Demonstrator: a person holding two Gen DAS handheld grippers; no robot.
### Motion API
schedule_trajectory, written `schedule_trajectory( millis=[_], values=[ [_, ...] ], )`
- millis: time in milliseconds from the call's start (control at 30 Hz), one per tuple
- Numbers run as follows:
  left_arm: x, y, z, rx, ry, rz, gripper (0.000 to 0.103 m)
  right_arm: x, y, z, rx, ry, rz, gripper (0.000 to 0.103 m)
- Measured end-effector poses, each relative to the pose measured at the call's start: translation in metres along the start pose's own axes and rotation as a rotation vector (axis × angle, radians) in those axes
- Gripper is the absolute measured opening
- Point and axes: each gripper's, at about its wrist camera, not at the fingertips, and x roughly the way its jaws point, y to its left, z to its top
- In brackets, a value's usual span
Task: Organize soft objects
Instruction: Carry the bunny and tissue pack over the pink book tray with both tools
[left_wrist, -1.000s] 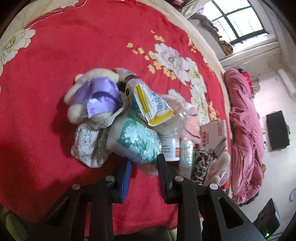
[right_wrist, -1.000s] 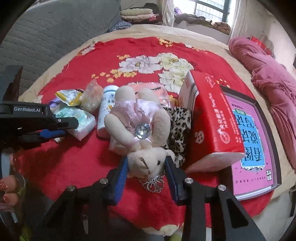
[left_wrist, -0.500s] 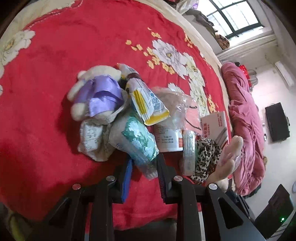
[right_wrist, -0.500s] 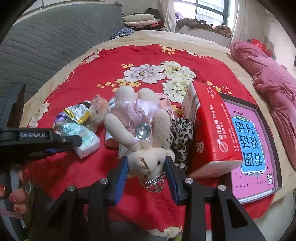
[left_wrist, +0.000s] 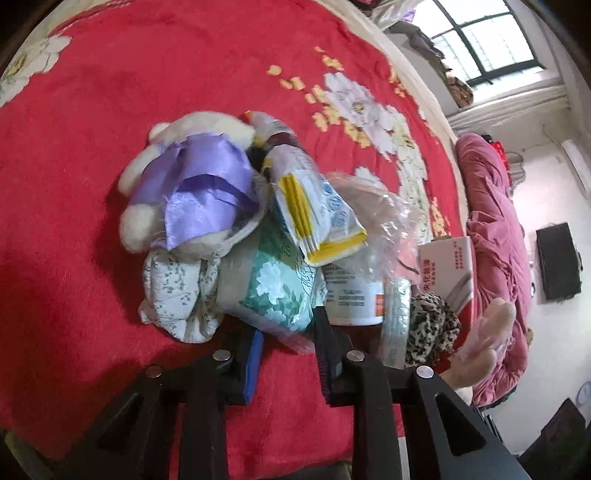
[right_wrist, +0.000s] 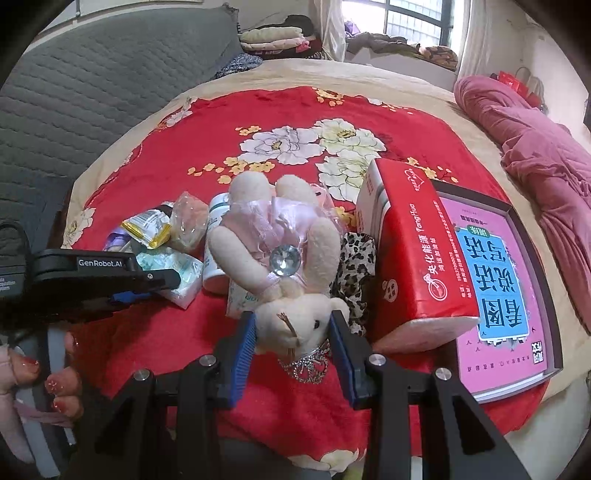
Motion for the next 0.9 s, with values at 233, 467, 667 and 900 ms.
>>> schedule_trajectory(
  millis=[233,467,667,900],
  values=[
    [-0.025,-0.022,-0.012,0.103,-0.02,-0.003,0.024,-0.017,-0.002,0.002,0.004,-0.034,0.001,0.04],
    [-0.061,-0.058,-0.031,0.236,-0.051,-0.017,0.024,-0.039,-0.013,0.004,0.035,-0.084,-0.007,0.04],
    [-0.078,-0.098,-0.047,0.349,-0.062,-0.04,0.024,-0.061,-0.039,0.005,0.104,-0.134,-0.024,0.04],
    [-0.084,-0.167,-0.072,0.527,-0.068,-0.072,0.024,-0.091,-0.092,0.005,0.2,-0.181,-0.081,0.04]
  ],
)
